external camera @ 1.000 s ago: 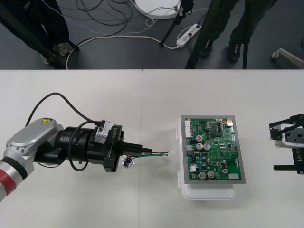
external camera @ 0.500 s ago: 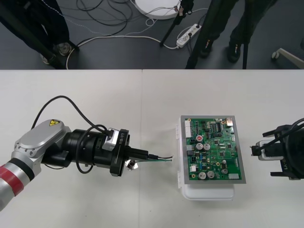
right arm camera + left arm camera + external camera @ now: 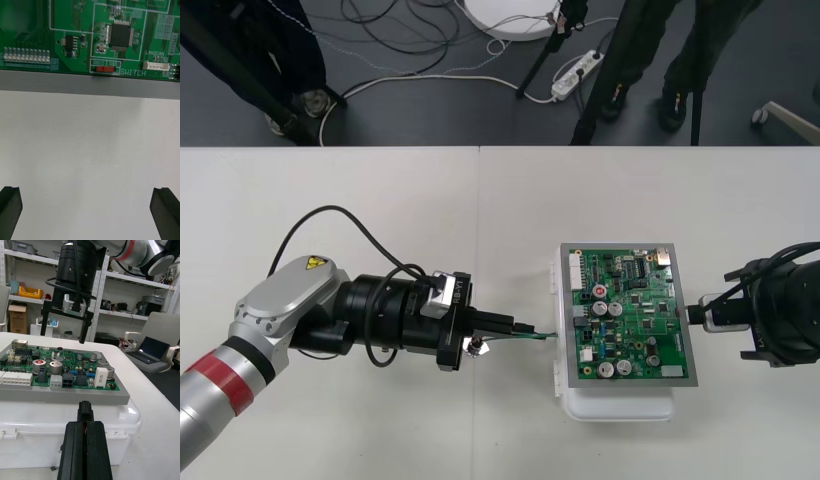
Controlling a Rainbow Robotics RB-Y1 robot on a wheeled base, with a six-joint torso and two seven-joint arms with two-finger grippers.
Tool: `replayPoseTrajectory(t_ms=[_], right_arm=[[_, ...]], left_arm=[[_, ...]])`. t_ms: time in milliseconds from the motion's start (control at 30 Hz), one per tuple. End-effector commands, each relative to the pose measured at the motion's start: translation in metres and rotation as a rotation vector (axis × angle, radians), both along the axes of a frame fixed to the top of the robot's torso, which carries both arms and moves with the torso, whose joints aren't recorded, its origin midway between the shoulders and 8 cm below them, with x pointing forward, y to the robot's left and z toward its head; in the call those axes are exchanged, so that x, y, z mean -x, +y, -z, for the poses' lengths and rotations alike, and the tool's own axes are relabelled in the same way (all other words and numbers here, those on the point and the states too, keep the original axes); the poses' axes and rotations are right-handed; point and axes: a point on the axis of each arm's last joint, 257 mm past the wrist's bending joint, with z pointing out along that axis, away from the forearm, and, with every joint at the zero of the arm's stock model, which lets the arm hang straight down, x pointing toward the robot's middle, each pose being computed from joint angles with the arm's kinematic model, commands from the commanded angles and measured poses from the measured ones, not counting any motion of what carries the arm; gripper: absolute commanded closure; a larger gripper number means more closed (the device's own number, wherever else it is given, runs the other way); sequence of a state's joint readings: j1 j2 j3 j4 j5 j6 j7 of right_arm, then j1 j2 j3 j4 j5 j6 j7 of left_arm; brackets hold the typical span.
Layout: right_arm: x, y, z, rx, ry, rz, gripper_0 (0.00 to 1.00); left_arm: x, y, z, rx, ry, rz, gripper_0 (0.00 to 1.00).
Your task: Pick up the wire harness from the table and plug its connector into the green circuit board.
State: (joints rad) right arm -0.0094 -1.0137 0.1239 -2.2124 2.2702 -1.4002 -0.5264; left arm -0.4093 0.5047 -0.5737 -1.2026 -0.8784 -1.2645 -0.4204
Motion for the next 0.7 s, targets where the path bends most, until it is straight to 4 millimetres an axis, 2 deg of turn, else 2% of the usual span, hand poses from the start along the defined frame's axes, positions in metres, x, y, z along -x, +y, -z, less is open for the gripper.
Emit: replayPoseTrajectory(t_ms=[33, 300, 700], right_arm=[[-0.013, 0.009, -0.002, -0.026, -0.021, 0.026, 0.0], [-0.024, 0.015, 0.002, 0.005, -0.055, 0.028, 0.0], [-0.029, 0.039, 0.013, -0.023, -0.062, 0.036, 0.0]], left_arm=[[-0.007, -0.015, 0.003, 0.011, -0.085, -0.04, 1.0], [-0.011, -0.027, 0.002, 0.018, -0.082, -0.06, 1.0], [-0.012, -0.039, 0.007, 0.016, -0.076, -0.077, 1.0]])
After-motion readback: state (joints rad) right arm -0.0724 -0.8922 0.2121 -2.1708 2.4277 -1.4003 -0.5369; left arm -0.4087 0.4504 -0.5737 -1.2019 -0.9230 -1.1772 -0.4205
